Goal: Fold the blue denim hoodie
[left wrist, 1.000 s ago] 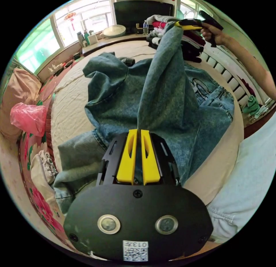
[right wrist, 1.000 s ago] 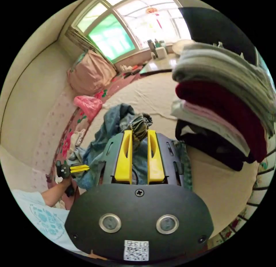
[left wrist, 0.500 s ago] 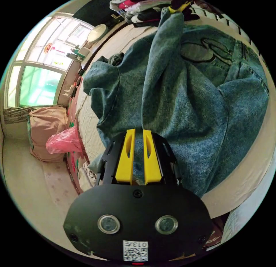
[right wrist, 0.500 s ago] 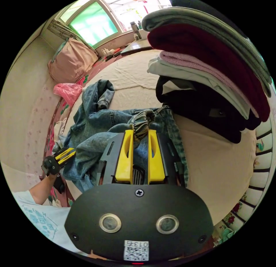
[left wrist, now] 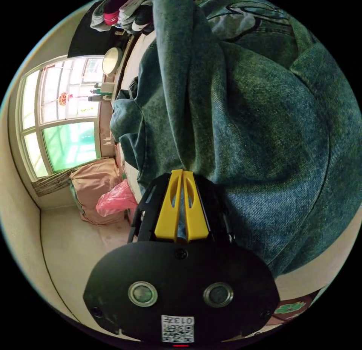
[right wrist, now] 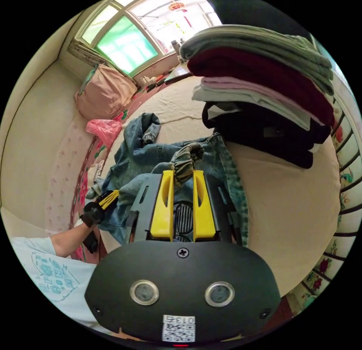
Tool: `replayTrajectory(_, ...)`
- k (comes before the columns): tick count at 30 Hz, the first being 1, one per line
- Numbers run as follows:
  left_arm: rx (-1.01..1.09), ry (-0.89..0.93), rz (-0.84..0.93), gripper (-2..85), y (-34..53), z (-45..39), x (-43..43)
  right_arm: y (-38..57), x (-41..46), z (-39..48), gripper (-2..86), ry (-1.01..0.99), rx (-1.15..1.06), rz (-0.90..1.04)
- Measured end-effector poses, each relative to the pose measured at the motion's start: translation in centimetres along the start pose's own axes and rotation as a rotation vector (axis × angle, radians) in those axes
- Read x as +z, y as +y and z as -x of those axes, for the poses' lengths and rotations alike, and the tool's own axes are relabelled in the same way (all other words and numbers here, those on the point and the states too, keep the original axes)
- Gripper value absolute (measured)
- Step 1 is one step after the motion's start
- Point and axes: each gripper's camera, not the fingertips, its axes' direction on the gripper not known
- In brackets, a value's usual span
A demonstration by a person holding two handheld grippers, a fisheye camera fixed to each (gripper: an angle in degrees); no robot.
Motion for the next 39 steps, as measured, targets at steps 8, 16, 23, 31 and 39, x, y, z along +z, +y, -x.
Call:
replayTrajectory(8,-0.371,0.252,0.074,-0.3,3.1,6.7,3.5,0.8,-4.7,3.1,7.8,-0.038,-0.084,-0.135)
replayTrajectory(16,-0.304,0.313,-0.246,4.2,5.2,8.0,1.2,2.4,-4.1,1.2,7.6,-0.057,-0.029,-0.111)
replayTrajectory(23,-0.086,0.478,-0.290,11.3,3.9,8.2,1.6,1.5,-3.9,1.2,7.6,-0.064,-0.050,-0.105)
replayTrajectory(31,-0.100,0.710,-0.318,11.2,5.2,10.0,3.7,1.0,-3.2,1.1,7.6,-0.104,-0.067,-0.117)
replayTrajectory(39,-0.211,0.589,-0.365,0.5,7.3,10.2,1.9,1.6,-7.7,4.0,7.7,-0.210,-0.153,-0.240)
